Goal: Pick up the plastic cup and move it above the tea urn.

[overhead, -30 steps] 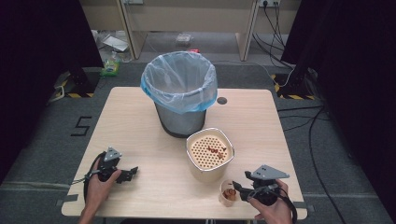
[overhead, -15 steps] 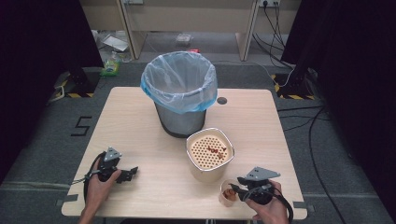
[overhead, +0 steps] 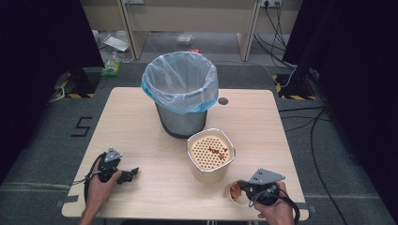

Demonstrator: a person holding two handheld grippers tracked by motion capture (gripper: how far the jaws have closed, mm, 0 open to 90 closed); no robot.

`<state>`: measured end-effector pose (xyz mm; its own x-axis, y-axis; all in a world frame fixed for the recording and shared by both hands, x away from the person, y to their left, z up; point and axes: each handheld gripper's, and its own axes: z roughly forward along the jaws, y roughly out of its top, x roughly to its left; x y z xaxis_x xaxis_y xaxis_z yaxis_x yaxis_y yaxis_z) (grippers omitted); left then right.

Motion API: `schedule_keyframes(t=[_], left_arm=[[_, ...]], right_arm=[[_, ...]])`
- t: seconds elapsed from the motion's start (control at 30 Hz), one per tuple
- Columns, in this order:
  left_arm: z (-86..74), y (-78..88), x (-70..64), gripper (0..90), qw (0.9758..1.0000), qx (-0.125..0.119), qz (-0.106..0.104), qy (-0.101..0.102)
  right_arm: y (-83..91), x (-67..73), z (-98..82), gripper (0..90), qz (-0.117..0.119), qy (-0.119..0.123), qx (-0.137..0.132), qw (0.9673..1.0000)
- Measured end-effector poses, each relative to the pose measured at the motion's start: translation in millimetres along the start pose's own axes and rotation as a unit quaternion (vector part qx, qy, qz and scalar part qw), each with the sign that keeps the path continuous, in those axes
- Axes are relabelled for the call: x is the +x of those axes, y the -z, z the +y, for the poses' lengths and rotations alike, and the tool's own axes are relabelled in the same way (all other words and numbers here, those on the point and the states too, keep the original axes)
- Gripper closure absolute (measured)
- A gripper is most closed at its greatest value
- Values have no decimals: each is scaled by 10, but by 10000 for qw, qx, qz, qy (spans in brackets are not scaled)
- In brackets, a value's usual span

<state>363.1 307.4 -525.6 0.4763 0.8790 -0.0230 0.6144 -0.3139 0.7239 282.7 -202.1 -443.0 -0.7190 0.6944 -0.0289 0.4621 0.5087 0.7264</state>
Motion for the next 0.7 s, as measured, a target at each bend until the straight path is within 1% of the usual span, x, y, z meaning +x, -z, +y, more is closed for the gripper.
schedule_keyframes(t=[0.03, 0.07, 0.1, 0.23, 0.3, 0.33, 0.37, 0.4, 0.43, 0.47, 0.5, 0.53, 0.57, 0.63, 0.67, 0.7], left_arm=[[0, 0, 0, 0, 10000, 0, 0, 0], [0, 0, 0, 0, 10000, 0, 0, 0], [0, 0, 1, 0, 10000, 0, -1, -1], [0, 0, 0, 0, 10000, 0, -1, 1], [0, 0, 1, 0, 10000, -1, 0, 1], [0, 0, 1, 0, 10000, -1, 0, 1], [1, -1, 2, 0, 10000, -1, -2, -2], [2, -5, 3, 0, 10000, -11, -11, 2], [5, -7, 5, 0, 10000, -9, -13, -2], [6, -9, 7, 0, 10000, -12, -14, -7], [6, -9, 7, 0, 10000, -12, -14, -7], [7, -8, 8, 0, 10000, -9, -13, -11], [7, -8, 8, 0, 10000, -9, -13, -11], [6, -8, 8, 0, 10000, -8, -13, -12], [6, -8, 7, 0, 10000, -8, -13, -11], [6, -8, 7, 0, 10000, -8, -13, -11]], right_arm=[[0, 0, 0, 888, 0, 0, 0, 10000], [24, -22, 6, 889, -59, -4, -57, 10000], [72, -77, 22, 890, -195, -2, -95, 9998], [143, -191, 64, 893, -482, 84, -144, 9987], [166, -252, 90, 894, -591, 81, -187, 9980], [181, -296, 106, 894, -684, 72, -200, 9974], [181, -296, 106, 894, -684, 72, -200, 9974], [192, -331, 114, 894, -762, 59, -225, 9968], [216, -402, 120, 894, -882, 24, -281, 9957], [226, -439, 122, 894, -938, 14, -304, 9951], [226, -439, 122, 894, -938, 14, -304, 9951], [243, -523, 132, 894, -1060, -14, -321, 9939], [243, -523, 132, 894, -1060, -14, -321, 9939], [246, -603, 150, 894, -1165, -75, -369, 9925], [239, -671, 183, 894, -1265, -78, -394, 9912], [230, -699, 205, 894, -1301, -62, -412, 9906]])
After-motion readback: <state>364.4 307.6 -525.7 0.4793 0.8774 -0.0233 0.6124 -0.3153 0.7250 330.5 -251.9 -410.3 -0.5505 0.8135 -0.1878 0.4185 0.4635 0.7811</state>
